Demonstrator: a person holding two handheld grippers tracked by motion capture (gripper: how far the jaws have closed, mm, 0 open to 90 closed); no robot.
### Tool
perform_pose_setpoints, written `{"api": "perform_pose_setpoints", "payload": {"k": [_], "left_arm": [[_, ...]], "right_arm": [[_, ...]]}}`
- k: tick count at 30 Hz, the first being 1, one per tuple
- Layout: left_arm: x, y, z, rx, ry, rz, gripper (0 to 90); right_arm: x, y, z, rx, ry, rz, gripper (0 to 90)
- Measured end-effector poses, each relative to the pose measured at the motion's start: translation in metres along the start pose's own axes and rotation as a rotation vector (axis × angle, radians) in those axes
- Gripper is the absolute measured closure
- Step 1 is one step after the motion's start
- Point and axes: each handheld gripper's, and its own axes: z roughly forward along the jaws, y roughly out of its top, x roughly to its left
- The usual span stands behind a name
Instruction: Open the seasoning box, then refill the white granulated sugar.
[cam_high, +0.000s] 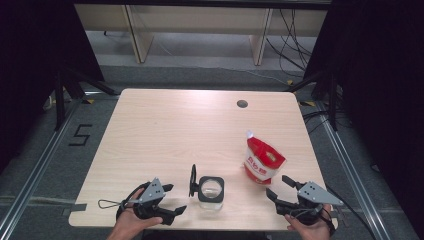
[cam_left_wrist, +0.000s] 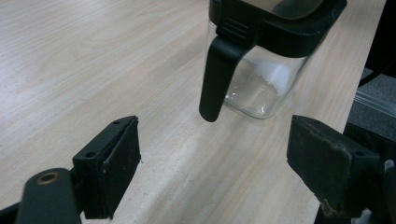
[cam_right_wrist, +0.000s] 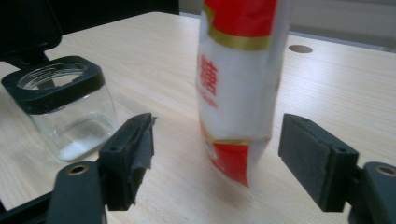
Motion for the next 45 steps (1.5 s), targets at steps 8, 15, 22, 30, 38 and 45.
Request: {"api": "perform_pose_setpoints", "payload": {"k": [8,15,22,30,38,45], "left_arm": [[0.002,0.001,-0.001,-0.007,0.010,-0.024,17.9],[0.002,0.001,0.001,-0.016,-0.003,-0.005,18.1],[0.001,-0.001,-0.003,-0.020,0.008,-0.034,18.2],[0.000,-0.004,0.001,-0.004,0.018,-0.034,18.4],[0.001,-0.004,0.001,-0.003,0.023,-0.020,18.6],[-0.002,-0.005,0.002,-0.008,0.016,-0.033,18.7]], "right_arm": [[-0.008,-0.004,0.007,0.017,-0.007,0.023,16.9],[-0.011,-0.003,0.020,0.038,-0.032,0.006,15.5],[-0.017,-0.001,0.034,0.015,-0.022,-0.005,15.5],[-0.020,0.002,0.044,-0.026,-0.010,-0.035,15.5],[-0.024,0.002,0.058,-0.054,0.021,-0.031,16.4],[-0.024,0.001,0.067,-0.053,0.017,-0.043,17.2]]}}
